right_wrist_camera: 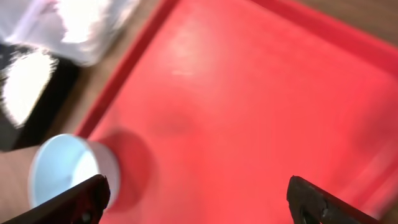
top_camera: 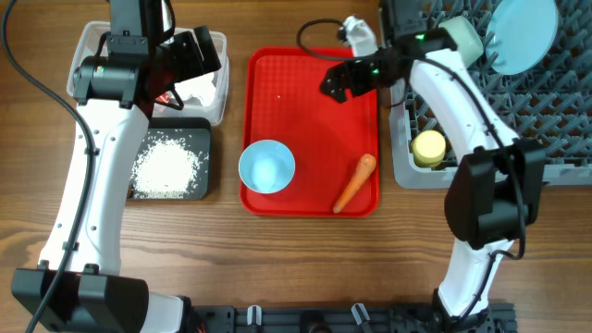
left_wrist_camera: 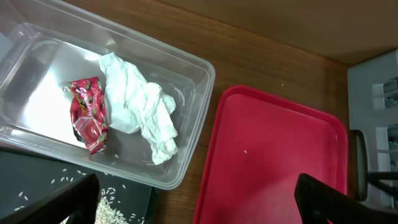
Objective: Sort waste into correct bins and load items into the dishwasher rack
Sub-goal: 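Reach the right gripper back to the blue bowl and grasp it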
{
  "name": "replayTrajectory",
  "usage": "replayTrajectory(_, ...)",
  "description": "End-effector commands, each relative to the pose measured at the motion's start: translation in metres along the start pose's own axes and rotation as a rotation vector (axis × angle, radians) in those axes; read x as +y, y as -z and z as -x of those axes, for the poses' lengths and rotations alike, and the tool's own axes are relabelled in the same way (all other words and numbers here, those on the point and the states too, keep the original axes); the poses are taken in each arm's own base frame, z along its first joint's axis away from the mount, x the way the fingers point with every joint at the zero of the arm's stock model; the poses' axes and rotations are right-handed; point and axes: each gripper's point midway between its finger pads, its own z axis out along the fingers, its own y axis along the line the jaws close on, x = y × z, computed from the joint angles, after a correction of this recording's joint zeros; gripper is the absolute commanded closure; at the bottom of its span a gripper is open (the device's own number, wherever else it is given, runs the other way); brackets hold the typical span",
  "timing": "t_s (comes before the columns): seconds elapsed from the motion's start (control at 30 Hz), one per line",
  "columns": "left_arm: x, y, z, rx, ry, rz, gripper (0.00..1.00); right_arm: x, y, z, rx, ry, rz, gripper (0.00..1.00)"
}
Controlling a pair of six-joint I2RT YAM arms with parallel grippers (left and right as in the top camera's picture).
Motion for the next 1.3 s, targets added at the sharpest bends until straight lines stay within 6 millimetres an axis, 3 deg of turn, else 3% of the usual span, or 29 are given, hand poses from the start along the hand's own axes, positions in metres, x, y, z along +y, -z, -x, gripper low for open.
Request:
replayTrajectory(0.0,0.001,-0.001,0.001,-0.004,0.007,0.008,0.0,0.031,-0.033,-0.027,0.087,0.014,0.107,0.1)
replayTrajectory(0.17,0.001,-0.001,0.001,-0.004,0.007,0.008,0.0,0.035,-0.059,-0.06,0.199,-0.04,0.015,0.12)
replayTrajectory(0.3,0.001,-0.001,0.001,-0.004,0.007,0.008,0.0,0.051,-0.074,-0.081,0.244,-0.056,0.047,0.17)
replayTrajectory(0.67,0.001,-0.001,0.001,-0.004,0.007,0.008,0.0,0.08,-0.096,-0.107,0.295,0.004,0.085,0.25)
replayTrajectory(0.9,0.001,-0.001,0.001,-0.004,0.007,0.008,0.0,0.079,-0.104,-0.125,0.325,0.009,0.065,0.45)
replayTrajectory(0.97,0.001,-0.001,0.001,-0.004,0.007,0.008,0.0,0.079,-0.105,-0.127,0.326,0.006,0.062,0.61)
replayTrajectory(1.03,0.001,-0.001,0.001,-0.004,0.007,0.008,0.0,0.072,-0.105,-0.125,0.323,-0.044,0.018,0.84)
replayTrajectory(1.1,0.001,-0.001,0.001,-0.004,0.007,0.008,0.0,0.068,-0.106,-0.124,0.316,-0.072,-0.009,0.94)
replayTrajectory(1.27,0.001,-0.001,0.001,-0.004,0.007,0.008,0.0,0.057,-0.103,-0.118,0.305,-0.099,-0.076,0.96)
